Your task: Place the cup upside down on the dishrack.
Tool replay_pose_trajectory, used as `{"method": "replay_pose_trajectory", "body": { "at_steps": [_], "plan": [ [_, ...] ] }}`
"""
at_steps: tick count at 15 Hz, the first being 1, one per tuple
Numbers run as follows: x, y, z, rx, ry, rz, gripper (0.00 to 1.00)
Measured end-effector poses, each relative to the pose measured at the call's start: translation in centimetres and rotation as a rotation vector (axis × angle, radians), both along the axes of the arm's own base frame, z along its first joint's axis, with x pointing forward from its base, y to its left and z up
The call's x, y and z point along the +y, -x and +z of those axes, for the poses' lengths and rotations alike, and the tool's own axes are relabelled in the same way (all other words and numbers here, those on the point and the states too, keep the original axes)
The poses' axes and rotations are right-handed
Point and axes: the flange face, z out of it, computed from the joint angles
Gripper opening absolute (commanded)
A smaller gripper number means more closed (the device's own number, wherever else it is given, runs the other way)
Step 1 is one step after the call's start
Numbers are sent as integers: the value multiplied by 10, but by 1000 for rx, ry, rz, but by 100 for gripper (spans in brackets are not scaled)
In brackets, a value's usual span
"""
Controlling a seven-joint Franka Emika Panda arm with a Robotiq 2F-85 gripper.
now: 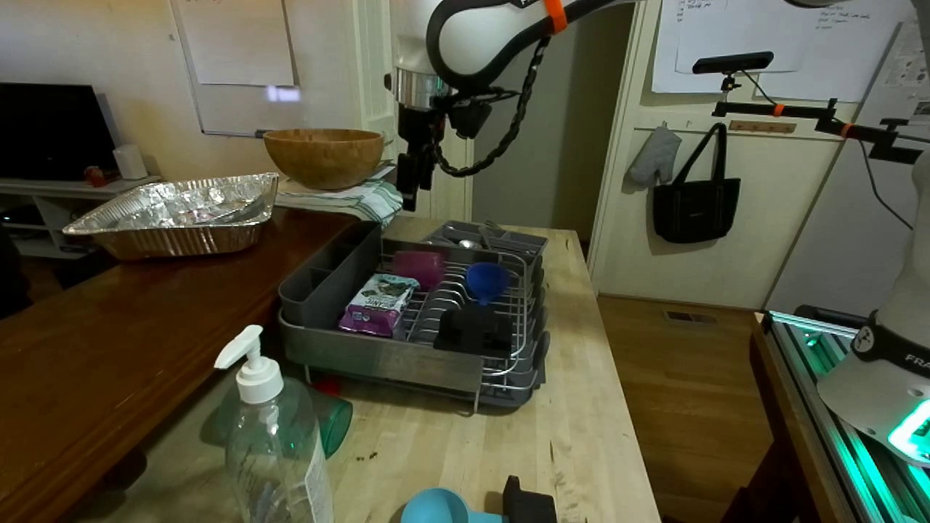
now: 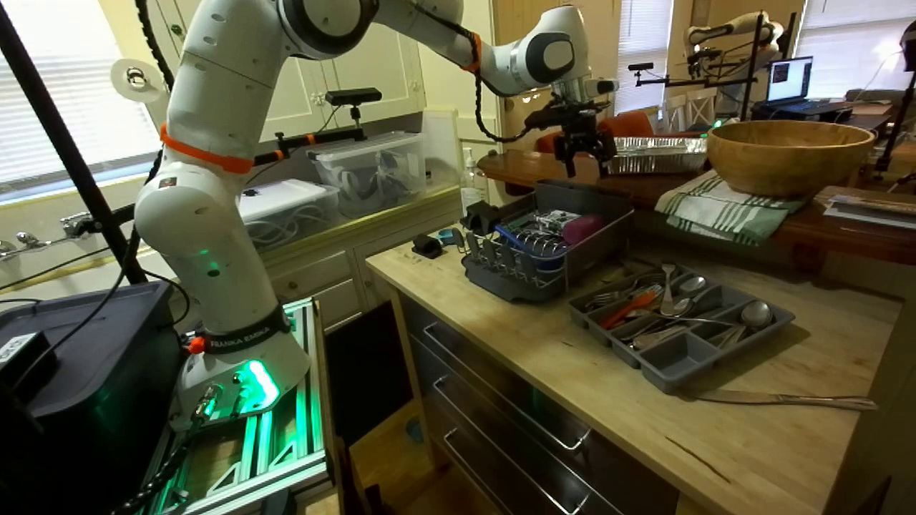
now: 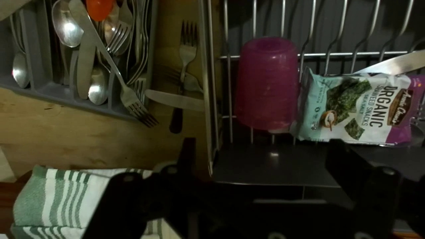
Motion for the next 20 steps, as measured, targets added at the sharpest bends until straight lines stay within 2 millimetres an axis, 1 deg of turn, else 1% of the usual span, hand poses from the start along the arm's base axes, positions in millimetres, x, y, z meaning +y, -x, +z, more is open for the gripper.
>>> {"method": "replay_pose_trajectory", "body": {
  "at_steps": [3, 5, 8, 10, 11, 13, 15, 18, 20],
  "plan": [
    [-8, 19, 4, -11, -20, -17, 100],
    [-10, 27, 8, -6, -23, -22, 100],
    [-9, 30, 7, -2, -24, -23, 100],
    [-10, 28, 7, -47, -33, -29, 100],
    [-10, 28, 2, -82, -43, -40, 100],
    [-15, 33, -16, -155, -68, -65, 100],
    [-25, 48, -45, -206, -95, -91, 100],
    [-36, 83, -91, -255, -124, -101, 100],
    [-35, 106, -109, -295, -139, -78, 100]
  ]
}}
